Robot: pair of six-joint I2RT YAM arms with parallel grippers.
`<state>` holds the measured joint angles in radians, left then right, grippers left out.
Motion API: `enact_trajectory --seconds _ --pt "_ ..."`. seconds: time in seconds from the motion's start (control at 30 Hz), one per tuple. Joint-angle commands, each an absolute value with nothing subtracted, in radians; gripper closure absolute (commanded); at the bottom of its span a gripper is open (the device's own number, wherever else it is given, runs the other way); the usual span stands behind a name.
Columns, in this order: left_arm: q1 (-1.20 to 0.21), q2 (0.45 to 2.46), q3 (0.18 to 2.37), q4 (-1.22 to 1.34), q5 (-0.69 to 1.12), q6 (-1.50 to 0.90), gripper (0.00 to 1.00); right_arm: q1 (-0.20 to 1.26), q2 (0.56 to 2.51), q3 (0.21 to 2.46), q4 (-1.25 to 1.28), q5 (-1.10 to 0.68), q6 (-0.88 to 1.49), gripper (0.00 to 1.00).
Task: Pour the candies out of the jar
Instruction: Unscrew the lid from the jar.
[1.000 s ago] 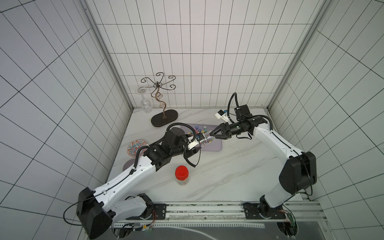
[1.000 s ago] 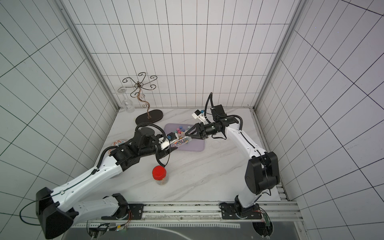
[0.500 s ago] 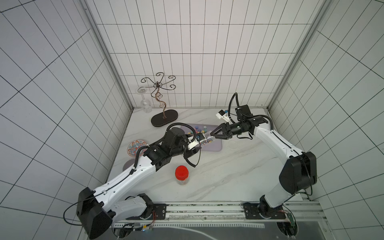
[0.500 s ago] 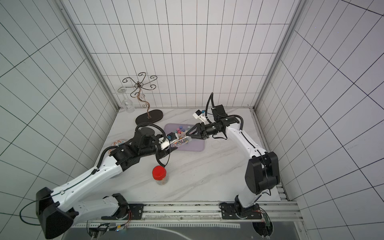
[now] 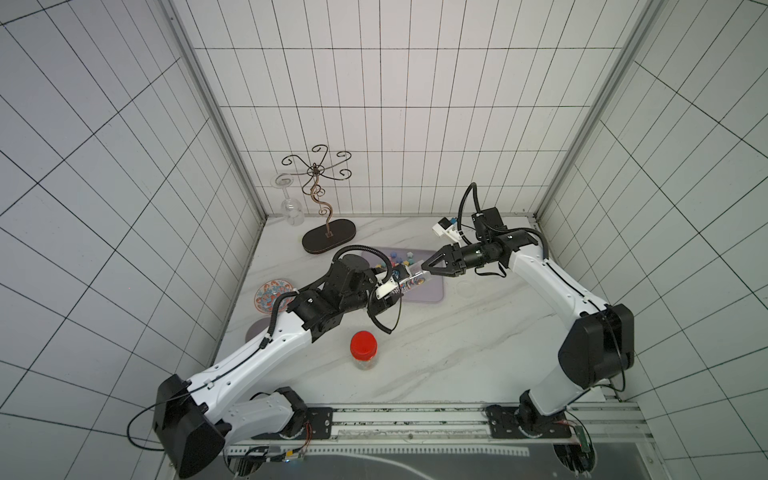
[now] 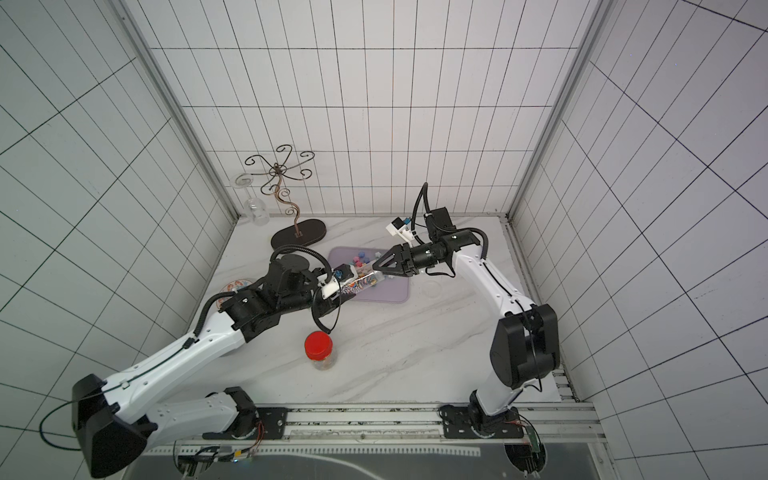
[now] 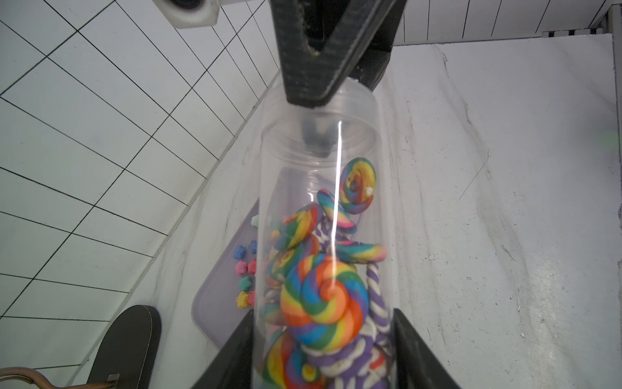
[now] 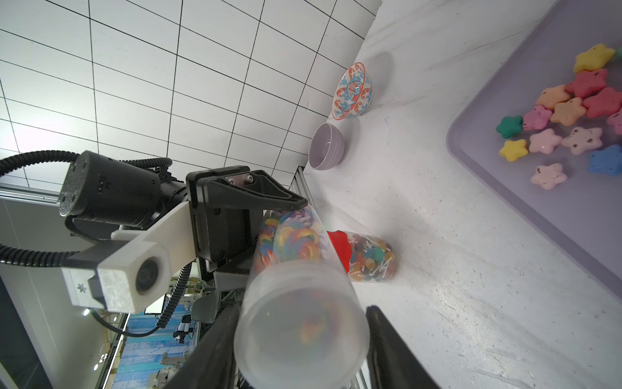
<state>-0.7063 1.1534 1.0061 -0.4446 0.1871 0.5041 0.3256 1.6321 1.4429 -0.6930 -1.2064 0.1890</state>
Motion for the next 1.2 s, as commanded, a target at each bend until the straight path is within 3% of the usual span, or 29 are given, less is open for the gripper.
enact_trajectory --seconds 0.0,0.47,0.83,1.17 --pt "-0.711 1.155 1.008 -0.408 0.204 0.488 0.71 0.316 1.611 1.539 -0.701 -1.221 0.156 0.53" --pt "-0.682 1.201 1.068 -0.398 0.384 0.389 0.71 0.313 1.546 1.46 -0.676 -1.228 -0.038 0.69" --pt "-0.463 1.235 1.146 -0.392 0.845 0.297 0.7 0.316 1.469 1.385 -0.65 -1.318 -0.179 0.73" --pt "-0.4 1.317 1.193 -0.389 1.098 0.242 0.67 0.328 1.434 1.324 -0.573 -1.396 -0.266 0.74"
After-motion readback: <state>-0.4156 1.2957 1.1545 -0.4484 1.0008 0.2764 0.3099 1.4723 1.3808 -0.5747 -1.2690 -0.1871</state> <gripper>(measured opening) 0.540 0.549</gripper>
